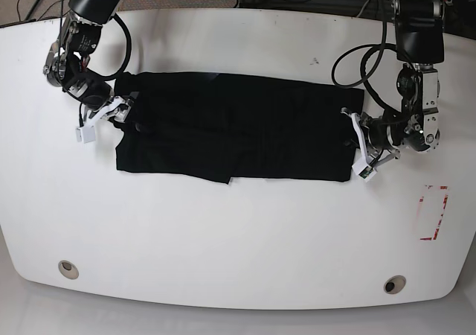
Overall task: Layout the t-shirt on the table in an organized manner, then fold the t-shirt properly
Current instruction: 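Push both shirt ends toward the shirt's middle with both grippers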
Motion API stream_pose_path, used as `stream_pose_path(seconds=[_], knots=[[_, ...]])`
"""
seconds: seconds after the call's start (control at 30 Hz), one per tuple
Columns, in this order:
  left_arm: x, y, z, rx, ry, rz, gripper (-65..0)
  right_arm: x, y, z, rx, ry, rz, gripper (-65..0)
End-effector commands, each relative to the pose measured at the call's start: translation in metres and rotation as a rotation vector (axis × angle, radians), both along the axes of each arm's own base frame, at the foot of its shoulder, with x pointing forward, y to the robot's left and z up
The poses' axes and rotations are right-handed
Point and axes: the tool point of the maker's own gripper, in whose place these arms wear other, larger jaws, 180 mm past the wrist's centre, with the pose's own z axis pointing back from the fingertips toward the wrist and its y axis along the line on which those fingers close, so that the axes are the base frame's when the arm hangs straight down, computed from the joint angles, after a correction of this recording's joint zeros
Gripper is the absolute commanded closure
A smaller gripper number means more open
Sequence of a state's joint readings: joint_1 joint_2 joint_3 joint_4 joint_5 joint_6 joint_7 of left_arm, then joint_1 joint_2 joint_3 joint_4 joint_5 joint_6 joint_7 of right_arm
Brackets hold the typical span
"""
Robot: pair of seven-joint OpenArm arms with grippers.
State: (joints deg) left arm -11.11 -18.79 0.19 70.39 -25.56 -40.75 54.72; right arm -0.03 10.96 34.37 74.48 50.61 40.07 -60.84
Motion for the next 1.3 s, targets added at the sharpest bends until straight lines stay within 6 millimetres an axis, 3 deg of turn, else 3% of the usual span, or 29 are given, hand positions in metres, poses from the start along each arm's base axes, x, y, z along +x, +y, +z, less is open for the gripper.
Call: stream_pose_path(seconds=[0.0, 0.13, 0.3, 0.53, 0.67, 0.83, 1.0, 1.27], knots=[[-0.018, 0.019, -0.016, 0.107, 0.083, -0.003, -2.9, 0.006, -0.002, 0.005, -0.023, -0.015, 0.003, -57.5], [-0.018, 0.014, -0.012, 0.106, 0.066, -0.015, -2.9, 0.006, 0.010, 0.000, -0.032, -0.001, 0.028, -57.5], [-0.025, -0.006, -0.013, 0.098, 0.056, -0.062, -2.9, 0.016, 0.021, 0.007, -0.077, -0.023, 0.079, -56.3], [-0.033, -0.021, -0.015, 0.103, 0.055, -0.120, -2.9, 0.029, 0.032, 0.017, -0.109, -0.055, 0.097, -37.7], [-0.035, -0.034, -0.016, 0.083, 0.057, -0.133, -2.9, 0.034, 0.029, 0.025, -0.149, -0.078, 0.101, -23.5], [-0.035, -0.040, -0.016, 0.069, 0.056, -0.134, -2.9, 0.039, 0.024, 0.040, -0.223, -0.119, 0.108, -11.7], [-0.040, -0.042, -0.020, 0.064, 0.068, -0.135, -2.9, 0.041, 0.021, 0.059, -0.297, -0.168, 0.118, -8.2], [-0.038, -0.068, -0.019, 0.014, 0.060, -0.145, -2.9, 0.036, 0.052, 0.085, -0.389, -0.250, 0.239, -7.9]])
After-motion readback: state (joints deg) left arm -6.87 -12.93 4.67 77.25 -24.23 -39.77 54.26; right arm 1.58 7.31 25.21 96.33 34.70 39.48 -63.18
